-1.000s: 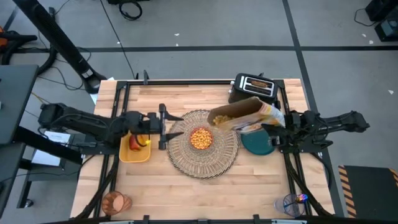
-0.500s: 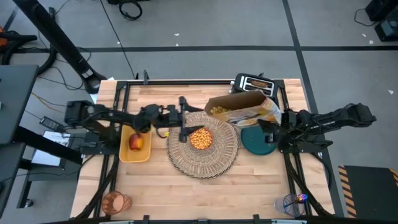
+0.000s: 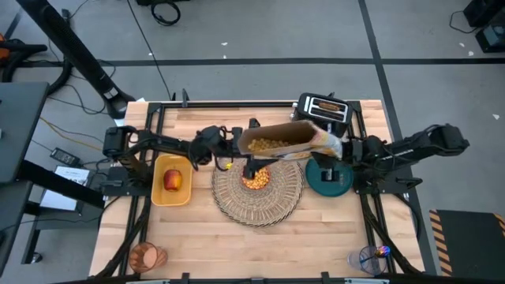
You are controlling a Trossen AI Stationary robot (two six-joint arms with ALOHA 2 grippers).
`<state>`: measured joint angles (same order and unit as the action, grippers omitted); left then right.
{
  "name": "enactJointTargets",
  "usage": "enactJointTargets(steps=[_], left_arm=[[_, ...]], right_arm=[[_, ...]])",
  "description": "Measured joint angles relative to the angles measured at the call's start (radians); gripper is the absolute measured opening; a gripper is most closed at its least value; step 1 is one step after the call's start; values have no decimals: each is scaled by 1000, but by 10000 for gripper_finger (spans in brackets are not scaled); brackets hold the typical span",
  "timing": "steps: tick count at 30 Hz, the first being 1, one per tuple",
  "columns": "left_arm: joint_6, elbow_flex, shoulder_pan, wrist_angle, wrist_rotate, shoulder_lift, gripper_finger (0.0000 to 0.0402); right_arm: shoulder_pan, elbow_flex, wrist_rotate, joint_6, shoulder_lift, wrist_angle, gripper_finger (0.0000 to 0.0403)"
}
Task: Arrange a breakfast setting
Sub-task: Pour the cereal from the yellow cereal box into the red bowl on the brown table mat
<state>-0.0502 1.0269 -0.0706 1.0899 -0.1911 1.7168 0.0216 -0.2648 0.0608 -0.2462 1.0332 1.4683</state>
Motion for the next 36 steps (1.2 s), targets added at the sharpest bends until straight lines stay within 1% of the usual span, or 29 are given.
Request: enactJointTargets(steps=[4, 7, 10, 14, 17, 21, 24, 27, 32, 34, 36], left_arm=[[31, 19, -1, 7, 54, 0, 314], [37, 22, -5, 24, 55, 0, 301], [54, 22, -11, 45, 54, 0, 273], [91, 22, -19, 79, 20, -2, 224], [91, 22, -26, 79, 21, -2, 194], [137, 22, -48, 77, 12, -2, 165], [170, 22, -73, 64, -16, -9, 152], [171, 22, -102, 8, -45, -40, 145], [138, 22, -148, -168, -46, -130, 142], [112, 22, -166, -277, -45, -180, 142], [71, 22, -179, -416, -18, -243, 142]], right_arm=[[-10, -27, -7, 5, 58, -3, 170], [-13, -45, -9, 7, 93, -3, 171], [-15, -48, -36, 3, 108, 15, 171], [-25, -48, -103, 29, 110, 15, 172], [-36, -48, -113, 61, 109, 5, 182], [-38, -47, -129, 67, 107, -29, 216], [-39, -47, -156, 61, 105, -55, 253], [-39, -47, -186, 56, 84, -103, 293], [-39, -47, -241, 41, 39, -227, 349], [-38, -46, -266, 18, 16, -303, 365], [-32, -46, -300, 9, -8, -394, 376]])
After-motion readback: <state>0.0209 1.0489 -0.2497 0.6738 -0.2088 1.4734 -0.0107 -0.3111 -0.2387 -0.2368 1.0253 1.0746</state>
